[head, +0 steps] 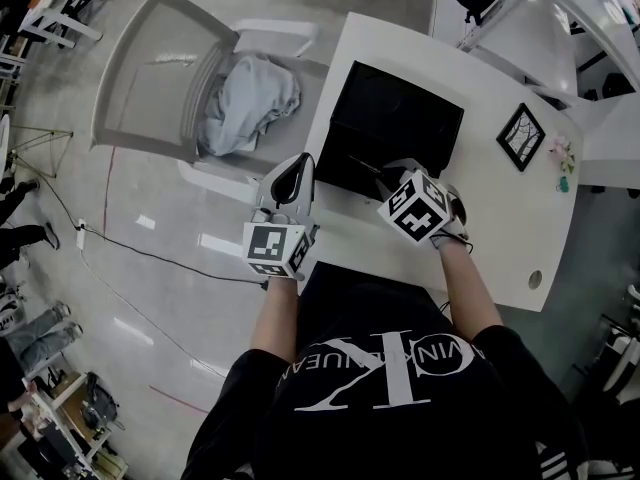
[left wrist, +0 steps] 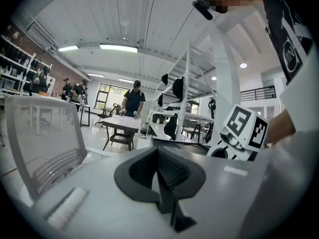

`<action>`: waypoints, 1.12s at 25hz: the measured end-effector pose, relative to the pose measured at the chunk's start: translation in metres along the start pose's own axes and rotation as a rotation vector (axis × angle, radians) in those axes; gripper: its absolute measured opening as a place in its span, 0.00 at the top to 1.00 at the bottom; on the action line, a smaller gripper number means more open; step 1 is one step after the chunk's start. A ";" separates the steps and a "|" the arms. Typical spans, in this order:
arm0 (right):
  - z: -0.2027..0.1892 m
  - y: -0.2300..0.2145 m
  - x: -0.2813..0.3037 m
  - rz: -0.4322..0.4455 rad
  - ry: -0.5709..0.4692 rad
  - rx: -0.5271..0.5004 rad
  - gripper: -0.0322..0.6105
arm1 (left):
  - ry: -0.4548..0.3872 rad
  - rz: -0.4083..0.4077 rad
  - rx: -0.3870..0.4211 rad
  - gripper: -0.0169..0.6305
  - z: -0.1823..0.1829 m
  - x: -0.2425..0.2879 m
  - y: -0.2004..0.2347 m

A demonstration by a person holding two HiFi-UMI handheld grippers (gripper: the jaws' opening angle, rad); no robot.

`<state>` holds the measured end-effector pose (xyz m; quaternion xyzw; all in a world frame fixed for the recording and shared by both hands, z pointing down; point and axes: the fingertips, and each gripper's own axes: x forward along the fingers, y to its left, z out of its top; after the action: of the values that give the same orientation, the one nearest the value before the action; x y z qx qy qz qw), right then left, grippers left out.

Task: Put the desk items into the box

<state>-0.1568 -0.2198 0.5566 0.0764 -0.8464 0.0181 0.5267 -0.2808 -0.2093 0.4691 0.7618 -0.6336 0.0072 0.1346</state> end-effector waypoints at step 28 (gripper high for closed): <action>0.000 -0.004 -0.011 -0.053 -0.077 0.108 0.87 | -0.011 -0.031 0.000 0.96 -0.001 -0.007 0.009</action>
<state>-0.1519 -0.2226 0.5469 0.1278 -0.8614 0.0468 0.4893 -0.2904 -0.2042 0.4704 0.7717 -0.6223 0.0010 0.1310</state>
